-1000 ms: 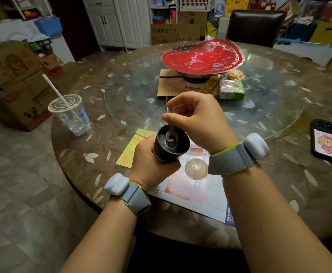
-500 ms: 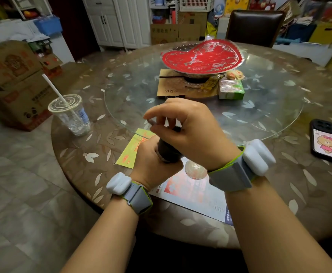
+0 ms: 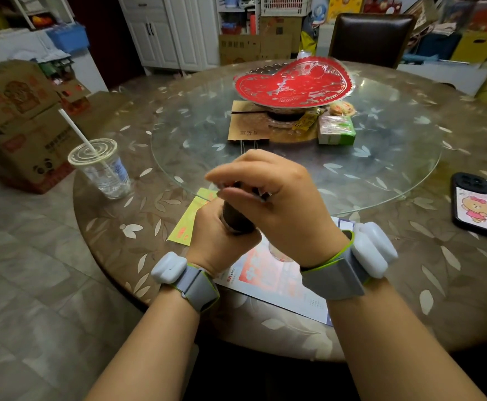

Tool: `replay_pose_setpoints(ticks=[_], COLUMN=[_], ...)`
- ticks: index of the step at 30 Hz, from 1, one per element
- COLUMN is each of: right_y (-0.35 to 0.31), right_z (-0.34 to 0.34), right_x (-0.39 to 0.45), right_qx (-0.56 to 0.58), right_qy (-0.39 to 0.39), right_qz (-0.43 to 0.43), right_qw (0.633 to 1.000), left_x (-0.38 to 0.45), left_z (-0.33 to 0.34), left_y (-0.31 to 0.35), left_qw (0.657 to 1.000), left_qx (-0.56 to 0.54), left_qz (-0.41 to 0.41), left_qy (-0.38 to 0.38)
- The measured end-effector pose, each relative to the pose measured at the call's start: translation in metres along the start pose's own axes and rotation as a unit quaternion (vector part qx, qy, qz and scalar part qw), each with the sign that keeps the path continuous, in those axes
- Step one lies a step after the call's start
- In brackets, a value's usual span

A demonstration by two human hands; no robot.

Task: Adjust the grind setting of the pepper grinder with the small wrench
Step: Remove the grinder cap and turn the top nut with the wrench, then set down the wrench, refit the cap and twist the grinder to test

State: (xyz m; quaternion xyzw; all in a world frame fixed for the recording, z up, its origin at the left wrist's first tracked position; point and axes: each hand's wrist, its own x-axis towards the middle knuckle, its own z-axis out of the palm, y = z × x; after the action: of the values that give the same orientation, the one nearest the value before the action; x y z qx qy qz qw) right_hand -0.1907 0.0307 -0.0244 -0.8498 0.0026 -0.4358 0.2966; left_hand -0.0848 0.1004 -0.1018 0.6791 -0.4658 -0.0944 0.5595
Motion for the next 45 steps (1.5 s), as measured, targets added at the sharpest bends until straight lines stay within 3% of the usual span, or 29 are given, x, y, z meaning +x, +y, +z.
replay_pose_setpoints(ticks=[5, 8, 14, 18, 22, 27, 36, 45], right_y=[0.010, 0.034, 0.102, 0.131, 0.147, 0.168, 0.174, 0.175], right_z=[-0.012, -0.021, -0.031, -0.039, -0.050, -0.064, -0.070, -0.078], right_x=[-0.003, -0.009, -0.054, -0.079, -0.090, -0.094, -0.099, -0.105], right_qx=[0.170, 0.154, -0.100, -0.226, -0.332, -0.381, -0.391, -0.420], right_qy=[0.182, 0.243, 0.140, 0.083, -0.022, -0.115, -0.138, -0.079], right_qz=[0.119, 0.182, 0.259, 0.211, 0.145, 0.148, 0.200, 0.240], right_qw=[0.961, 0.940, 0.950, 0.947, 0.932, 0.905, 0.888, 0.872], left_x=[0.001, 0.002, 0.002, 0.003, 0.003, 0.004, 0.005, 0.004], left_z=[-0.002, -0.003, -0.007, -0.007, -0.005, -0.004, -0.006, -0.006], left_y=[-0.005, -0.003, -0.004, -0.006, -0.004, -0.005, -0.007, -0.004], left_qw=[0.999, 0.999, 0.997, 0.997, 0.998, 0.999, 0.998, 0.998], left_qx=[0.017, -0.001, -0.048, -0.045, -0.038, -0.019, -0.019, -0.030], left_qz=[0.007, 0.007, -0.008, -0.015, -0.014, -0.015, 0.000, 0.001], left_qy=[0.048, 0.042, 0.054, 0.056, 0.047, 0.043, 0.052, 0.051])
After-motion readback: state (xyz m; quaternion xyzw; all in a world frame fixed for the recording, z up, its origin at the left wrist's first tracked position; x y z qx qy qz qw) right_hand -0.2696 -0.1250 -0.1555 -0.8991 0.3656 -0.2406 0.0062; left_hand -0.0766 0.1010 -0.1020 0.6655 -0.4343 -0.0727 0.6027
